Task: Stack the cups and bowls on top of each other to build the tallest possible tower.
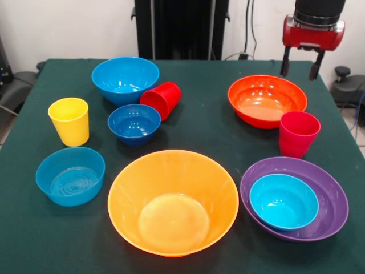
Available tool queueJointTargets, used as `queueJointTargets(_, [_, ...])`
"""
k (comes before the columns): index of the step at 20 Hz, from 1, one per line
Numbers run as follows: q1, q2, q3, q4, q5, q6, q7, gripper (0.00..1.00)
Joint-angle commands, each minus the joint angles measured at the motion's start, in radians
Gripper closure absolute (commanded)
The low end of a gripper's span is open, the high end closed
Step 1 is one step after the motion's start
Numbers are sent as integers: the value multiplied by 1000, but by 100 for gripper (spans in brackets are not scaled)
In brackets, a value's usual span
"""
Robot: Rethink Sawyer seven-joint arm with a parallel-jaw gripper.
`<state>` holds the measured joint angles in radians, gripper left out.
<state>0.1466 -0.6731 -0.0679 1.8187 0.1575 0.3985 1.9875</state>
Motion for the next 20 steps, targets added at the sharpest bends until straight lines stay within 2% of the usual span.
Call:
queueJointTargets(1, [6, 123, 89, 25, 40, -131, 200, 0])
queueJointTargets(9, [10, 178, 102, 26, 54, -202, 205, 0])
queueJointTargets(20, [106, 139, 62, 72, 114, -181, 278, 0])
